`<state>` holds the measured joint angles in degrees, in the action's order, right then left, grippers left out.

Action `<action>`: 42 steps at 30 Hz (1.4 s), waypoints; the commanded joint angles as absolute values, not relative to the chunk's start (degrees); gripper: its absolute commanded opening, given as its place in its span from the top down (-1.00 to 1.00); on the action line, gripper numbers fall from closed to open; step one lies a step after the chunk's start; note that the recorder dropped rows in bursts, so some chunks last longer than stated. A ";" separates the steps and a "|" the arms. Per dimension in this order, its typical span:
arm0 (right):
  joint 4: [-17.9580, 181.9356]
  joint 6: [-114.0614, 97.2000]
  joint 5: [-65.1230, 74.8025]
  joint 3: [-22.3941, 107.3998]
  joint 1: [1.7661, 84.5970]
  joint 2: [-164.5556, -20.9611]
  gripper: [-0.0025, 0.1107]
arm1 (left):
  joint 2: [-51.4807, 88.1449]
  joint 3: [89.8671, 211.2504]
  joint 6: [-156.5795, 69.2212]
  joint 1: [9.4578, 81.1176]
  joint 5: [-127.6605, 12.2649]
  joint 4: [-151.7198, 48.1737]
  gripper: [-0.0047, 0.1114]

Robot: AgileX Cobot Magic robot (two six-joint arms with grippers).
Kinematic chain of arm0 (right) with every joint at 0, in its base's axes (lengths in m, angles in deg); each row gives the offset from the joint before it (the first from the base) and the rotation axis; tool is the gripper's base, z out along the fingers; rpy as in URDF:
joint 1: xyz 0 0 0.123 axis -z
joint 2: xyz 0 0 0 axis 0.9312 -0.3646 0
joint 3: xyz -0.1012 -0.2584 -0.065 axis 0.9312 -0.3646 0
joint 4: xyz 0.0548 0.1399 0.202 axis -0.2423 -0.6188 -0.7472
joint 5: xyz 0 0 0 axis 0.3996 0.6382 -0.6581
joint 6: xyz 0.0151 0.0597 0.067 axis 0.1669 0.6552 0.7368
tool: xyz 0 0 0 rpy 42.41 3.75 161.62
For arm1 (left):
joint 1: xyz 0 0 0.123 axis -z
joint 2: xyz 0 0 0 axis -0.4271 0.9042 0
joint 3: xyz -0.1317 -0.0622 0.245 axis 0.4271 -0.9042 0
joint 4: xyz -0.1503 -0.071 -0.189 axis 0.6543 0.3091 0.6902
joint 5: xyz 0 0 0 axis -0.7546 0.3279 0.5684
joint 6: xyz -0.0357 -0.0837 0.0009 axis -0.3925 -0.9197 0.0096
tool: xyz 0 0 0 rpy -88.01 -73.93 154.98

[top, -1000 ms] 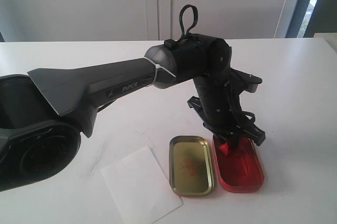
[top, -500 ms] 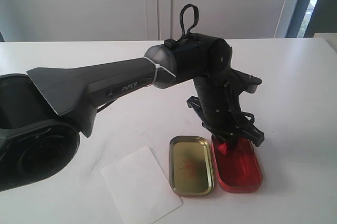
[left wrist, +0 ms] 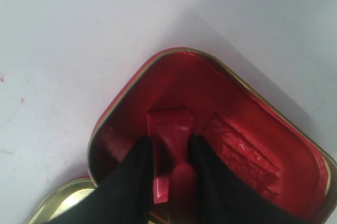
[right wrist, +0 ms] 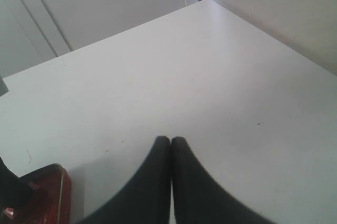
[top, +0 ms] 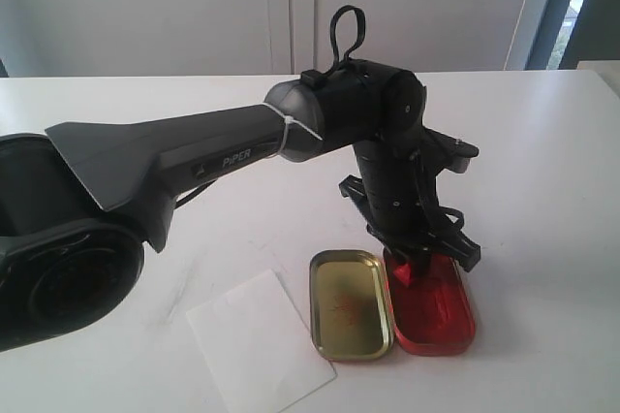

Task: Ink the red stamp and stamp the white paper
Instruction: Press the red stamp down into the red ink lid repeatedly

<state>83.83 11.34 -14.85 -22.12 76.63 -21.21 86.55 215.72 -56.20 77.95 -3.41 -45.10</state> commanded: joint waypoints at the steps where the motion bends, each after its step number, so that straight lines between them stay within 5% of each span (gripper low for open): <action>1: 84.03 11.37 -14.33 -22.39 76.39 -20.96 0.96 | 86.81 214.60 -56.49 78.00 -0.60 -46.71 0.92; 42: 84.03 13.23 -14.33 -22.39 76.39 -20.96 0.96 | 84.43 217.05 -56.49 78.00 -0.25 -45.88 0.92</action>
<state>83.83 12.76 -14.85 -22.12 76.63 -21.21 85.51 215.59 -56.20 77.95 -2.29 -46.25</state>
